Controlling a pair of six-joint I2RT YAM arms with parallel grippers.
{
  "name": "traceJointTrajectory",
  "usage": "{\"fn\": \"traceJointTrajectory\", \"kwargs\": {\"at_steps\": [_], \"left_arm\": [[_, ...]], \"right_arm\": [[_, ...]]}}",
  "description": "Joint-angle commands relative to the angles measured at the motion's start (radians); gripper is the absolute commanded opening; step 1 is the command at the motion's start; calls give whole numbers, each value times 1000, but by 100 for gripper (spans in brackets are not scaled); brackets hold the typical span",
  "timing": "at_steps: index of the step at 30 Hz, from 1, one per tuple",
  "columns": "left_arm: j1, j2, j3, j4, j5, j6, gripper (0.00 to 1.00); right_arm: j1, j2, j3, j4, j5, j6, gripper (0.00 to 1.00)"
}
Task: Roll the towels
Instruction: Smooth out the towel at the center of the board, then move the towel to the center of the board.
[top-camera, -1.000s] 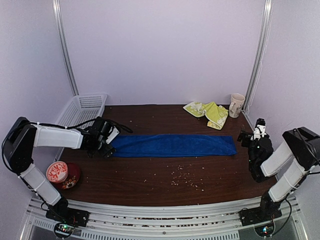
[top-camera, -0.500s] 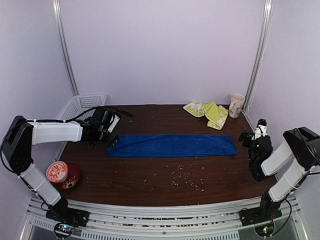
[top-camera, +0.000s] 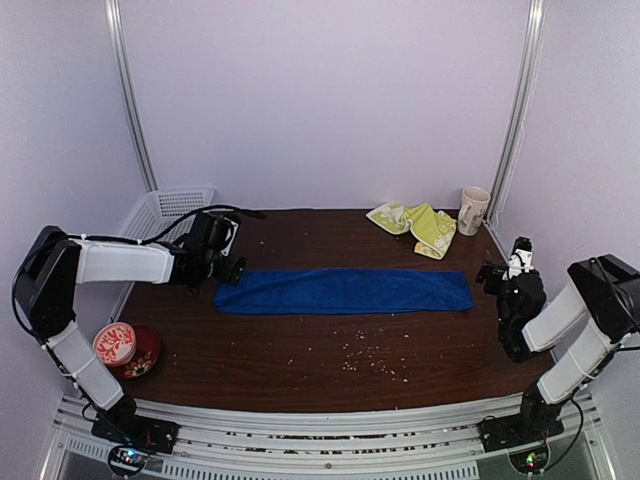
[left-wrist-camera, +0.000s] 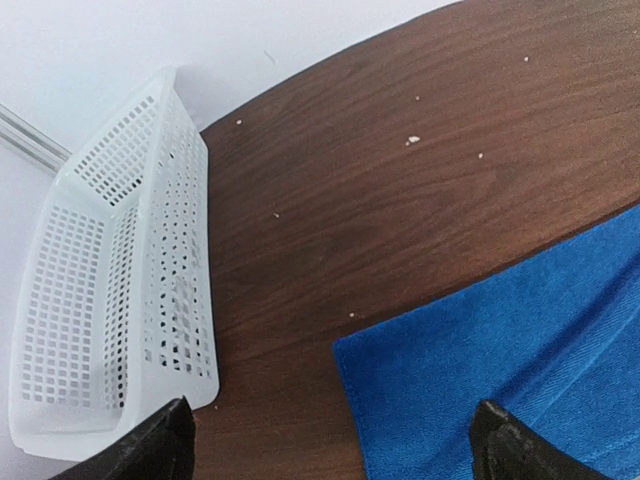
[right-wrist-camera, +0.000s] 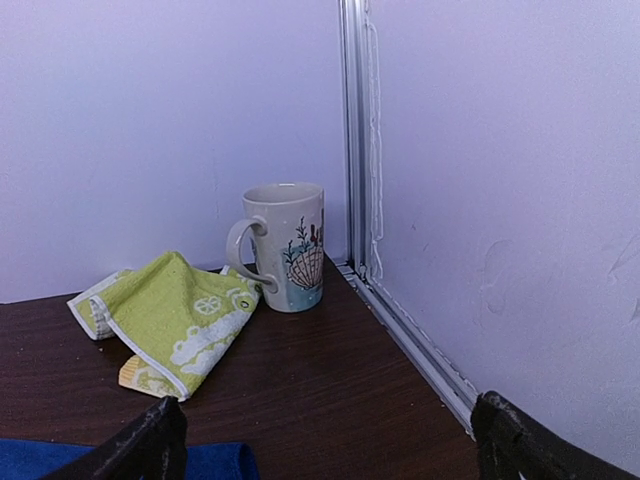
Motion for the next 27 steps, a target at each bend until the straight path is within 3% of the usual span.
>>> {"fn": "traceJointTrajectory", "kwargs": {"at_steps": [1,3,8,15,20,24,27], "left_arm": [[-4,49,-12,52,-29,-39,98],[-4,57,-8,41,-25,-52,98],[-5,52,-1,15,-7,-68,98],[36,69,41,-47,59,-96,98],[91,104,72,-53,127,-141,98],[104,164,124,-69,125,-133,97],[129,199,144,-55,198,-133,95]], "right_arm": [[-7,-133,41,-159,-32,-18,100],[-7,-210,93,-302,-61,-32,100],[-8,-229,280,-667,-100,-121,100],[-7,-263,589,-1324,-359,-342,100],[-7,-197,716,-1573,-422,-370,100],[-15,-65,851,-1749,-507,-330,96],[-30,55,942,-1830,-558,-301,93]]}}
